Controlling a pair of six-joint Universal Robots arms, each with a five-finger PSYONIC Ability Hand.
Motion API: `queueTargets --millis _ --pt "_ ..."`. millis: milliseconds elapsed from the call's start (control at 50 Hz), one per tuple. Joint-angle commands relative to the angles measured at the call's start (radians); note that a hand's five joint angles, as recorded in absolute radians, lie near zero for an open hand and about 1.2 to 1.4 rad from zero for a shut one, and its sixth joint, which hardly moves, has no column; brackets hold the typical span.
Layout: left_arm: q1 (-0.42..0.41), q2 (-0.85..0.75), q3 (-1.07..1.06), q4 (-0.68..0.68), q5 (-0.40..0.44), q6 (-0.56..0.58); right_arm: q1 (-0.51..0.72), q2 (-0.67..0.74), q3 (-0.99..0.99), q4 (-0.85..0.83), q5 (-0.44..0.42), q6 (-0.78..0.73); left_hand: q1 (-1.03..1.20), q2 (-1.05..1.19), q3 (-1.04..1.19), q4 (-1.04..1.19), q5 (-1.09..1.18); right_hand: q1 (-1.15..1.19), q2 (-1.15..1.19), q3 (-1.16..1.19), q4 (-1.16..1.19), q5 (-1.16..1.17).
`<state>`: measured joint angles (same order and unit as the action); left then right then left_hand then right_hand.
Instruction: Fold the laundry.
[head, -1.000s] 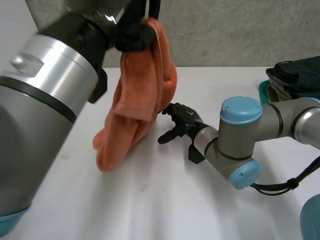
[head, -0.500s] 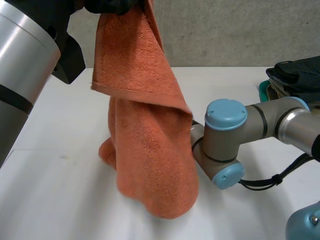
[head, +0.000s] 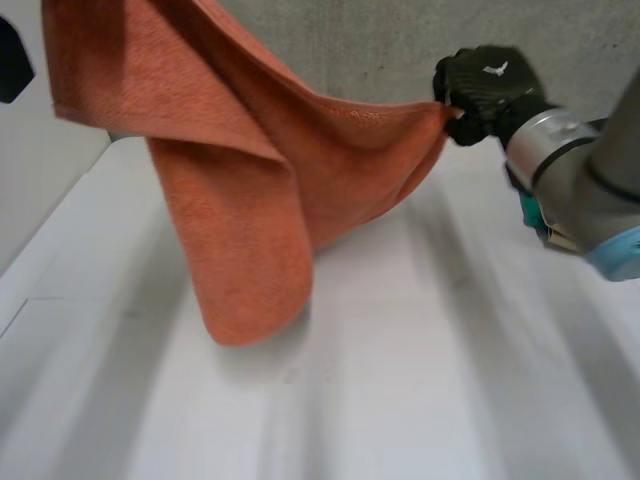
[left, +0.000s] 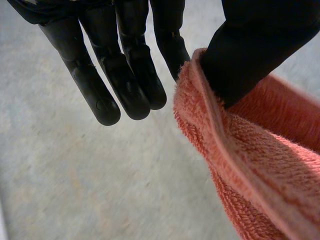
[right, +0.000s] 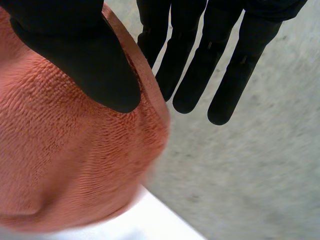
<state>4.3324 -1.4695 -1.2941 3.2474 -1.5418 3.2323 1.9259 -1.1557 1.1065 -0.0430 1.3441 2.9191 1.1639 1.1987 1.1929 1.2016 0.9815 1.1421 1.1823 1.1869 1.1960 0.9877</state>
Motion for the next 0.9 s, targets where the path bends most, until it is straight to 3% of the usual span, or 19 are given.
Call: queueTargets --millis 20,160,240,300,400,520,600,660,760,900 --pt "0.151 -0.028 -0.12 -0.017 0.143 0.0 -0.004 -0.156 0.058 0.103 -0.054 -0.109 0.232 0.198 0.203 0.195 0.24 0.254 0.214 0.209 0.2 0.234" --pt "0.176 -0.215 -0.232 -0.006 0.204 0.026 -0.008 -0.153 0.11 0.187 -0.068 -0.193 0.232 0.198 0.203 0.195 0.24 0.254 0.214 0.209 0.2 0.234" --pt "0.174 -0.354 -0.22 0.003 0.204 0.127 -0.014 -0.083 0.115 0.251 -0.054 -0.308 0.232 0.198 0.203 0.195 0.24 0.254 0.214 0.209 0.2 0.234" --pt "0.173 -0.468 -0.174 0.023 0.206 0.245 -0.013 -0.023 0.101 0.259 -0.028 -0.366 0.232 0.198 0.203 0.195 0.24 0.254 0.214 0.209 0.2 0.234" --pt "0.151 -0.6 0.007 0.126 0.198 0.363 -0.005 0.151 -0.034 0.145 0.093 -0.4 0.232 0.198 0.203 0.195 0.24 0.254 0.214 0.209 0.2 0.234" --pt "0.104 -0.673 0.363 0.376 0.184 0.32 -0.002 0.267 -0.282 -0.175 0.21 -0.348 0.232 0.198 0.203 0.195 0.24 0.254 0.214 0.209 0.2 0.234" --pt "0.099 -0.661 0.435 0.555 0.155 0.236 -0.001 0.219 -0.304 -0.412 0.266 -0.267 0.232 0.198 0.203 0.195 0.24 0.254 0.214 0.209 0.2 0.234" --pt "0.102 -0.654 0.435 0.633 0.106 0.17 -0.001 0.162 -0.271 -0.497 0.273 -0.233 0.232 0.198 0.203 0.195 0.24 0.254 0.214 0.209 0.2 0.234" --pt "0.102 -0.6 0.339 0.582 0.04 0.142 -0.008 0.09 -0.174 -0.538 0.261 -0.218 0.232 0.198 0.203 0.195 0.24 0.254 0.214 0.209 0.2 0.234" --pt "0.099 -0.483 0.029 0.542 0.057 0.146 -0.018 0.082 0.014 -0.425 0.175 -0.225 0.232 0.198 0.203 0.195 0.24 0.254 0.214 0.209 0.2 0.234"
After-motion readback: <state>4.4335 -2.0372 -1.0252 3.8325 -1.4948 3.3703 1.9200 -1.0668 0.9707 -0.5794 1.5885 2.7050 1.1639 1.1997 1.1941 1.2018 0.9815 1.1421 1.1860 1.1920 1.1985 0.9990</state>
